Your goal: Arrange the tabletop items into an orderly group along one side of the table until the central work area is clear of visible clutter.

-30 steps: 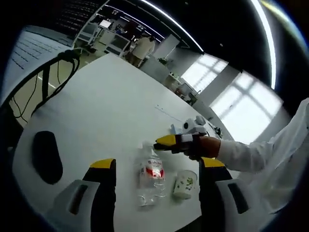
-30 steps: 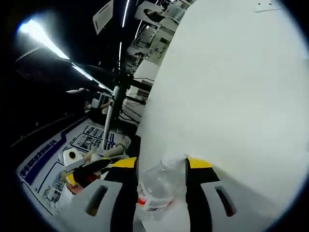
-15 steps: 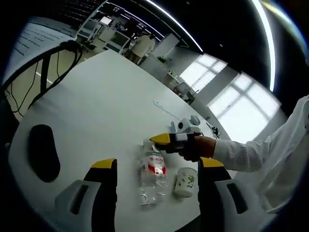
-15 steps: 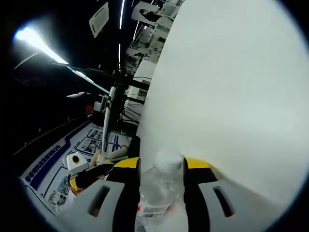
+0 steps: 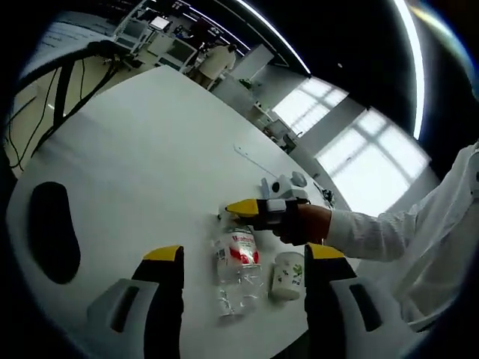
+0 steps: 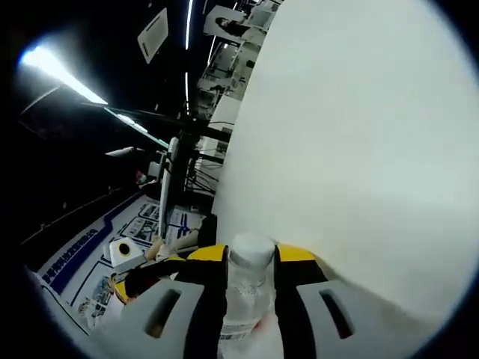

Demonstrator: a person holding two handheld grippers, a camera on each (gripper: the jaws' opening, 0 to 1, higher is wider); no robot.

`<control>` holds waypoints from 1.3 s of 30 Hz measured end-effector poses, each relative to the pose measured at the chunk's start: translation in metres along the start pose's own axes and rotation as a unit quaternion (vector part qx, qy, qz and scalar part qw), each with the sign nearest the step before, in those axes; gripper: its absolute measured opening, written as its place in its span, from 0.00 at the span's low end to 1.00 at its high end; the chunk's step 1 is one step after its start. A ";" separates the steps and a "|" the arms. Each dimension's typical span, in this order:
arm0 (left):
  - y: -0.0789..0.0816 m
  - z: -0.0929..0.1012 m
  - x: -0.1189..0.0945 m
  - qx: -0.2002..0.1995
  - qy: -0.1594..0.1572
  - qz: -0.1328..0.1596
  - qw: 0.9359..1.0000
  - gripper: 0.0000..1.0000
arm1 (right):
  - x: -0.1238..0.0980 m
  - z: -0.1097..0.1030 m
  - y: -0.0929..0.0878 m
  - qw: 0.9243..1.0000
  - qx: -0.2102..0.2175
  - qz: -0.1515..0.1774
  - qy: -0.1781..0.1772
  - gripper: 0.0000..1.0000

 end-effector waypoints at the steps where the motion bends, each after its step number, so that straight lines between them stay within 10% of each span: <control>1: -0.001 -0.001 0.002 -0.001 -0.002 -0.002 1.000 0.65 | 0.000 0.000 0.000 1.000 0.000 0.000 0.000 0.21; 24: -0.028 -0.014 0.062 0.006 -0.093 -0.094 0.991 0.59 | -0.008 -0.048 -0.001 0.989 -0.137 -0.006 0.053 0.20; 39: -0.043 -0.011 0.071 0.001 -0.169 -0.155 0.973 0.41 | -0.013 -0.081 -0.008 0.971 -0.226 0.000 0.071 0.20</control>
Point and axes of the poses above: the point that each gripper's makers call its tool centre point, and the gripper's own axes: x roughly forward along the fingers, z roughly to its right, y roughly out of its top, the point moved 10 cm from there along -x, roughly backward along the fingers, and after that the axes turned 15 degrees about z, right-handed, at the moved point
